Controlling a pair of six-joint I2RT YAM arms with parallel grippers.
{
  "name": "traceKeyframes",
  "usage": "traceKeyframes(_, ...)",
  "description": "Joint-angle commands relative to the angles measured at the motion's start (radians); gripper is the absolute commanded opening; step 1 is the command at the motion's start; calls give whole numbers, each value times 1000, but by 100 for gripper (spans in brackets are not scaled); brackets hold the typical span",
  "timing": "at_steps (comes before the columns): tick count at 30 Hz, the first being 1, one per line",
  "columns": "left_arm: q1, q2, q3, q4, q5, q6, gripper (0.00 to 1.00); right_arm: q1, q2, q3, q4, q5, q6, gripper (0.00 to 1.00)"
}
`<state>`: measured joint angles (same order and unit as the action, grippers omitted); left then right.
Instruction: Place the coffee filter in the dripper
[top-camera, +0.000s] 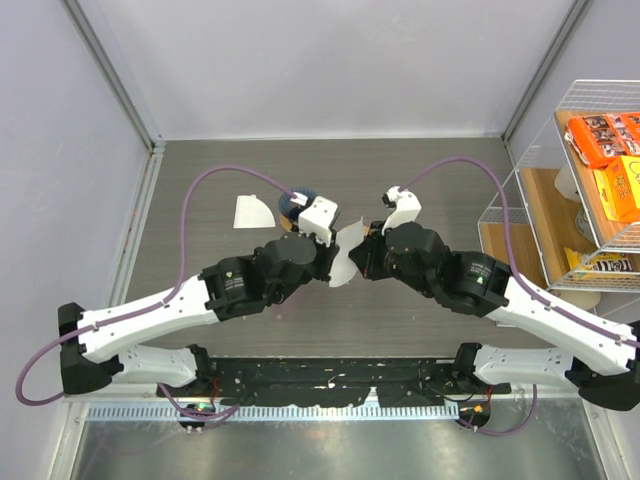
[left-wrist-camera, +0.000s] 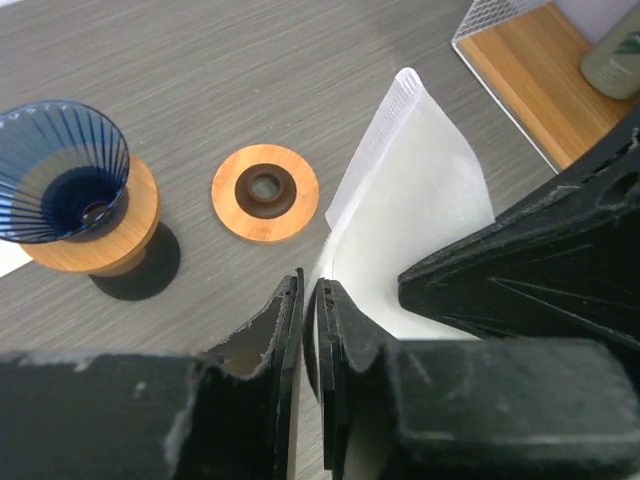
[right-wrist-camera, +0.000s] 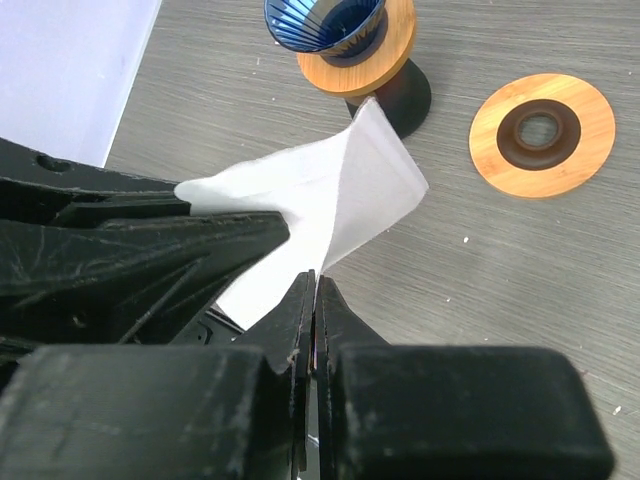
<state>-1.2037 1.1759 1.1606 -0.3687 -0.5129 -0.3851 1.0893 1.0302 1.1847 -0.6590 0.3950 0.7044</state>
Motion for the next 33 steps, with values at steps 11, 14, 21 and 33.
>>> traceKeyframes(11,-3,47,120,-127,-312,-97,11,-88,-21,-57,-76,7,38,5)
traceKeyframes(14,-4,53,125,-145,-340,-89,10,-104,-18,-60,-109,22,35,5)
traceKeyframes(21,-5,54,134,-161,-310,-67,10,-121,-7,-56,-114,18,20,5)
traceKeyframes(33,-4,50,181,-187,-193,-67,9,-124,-12,-33,39,-120,-106,32)
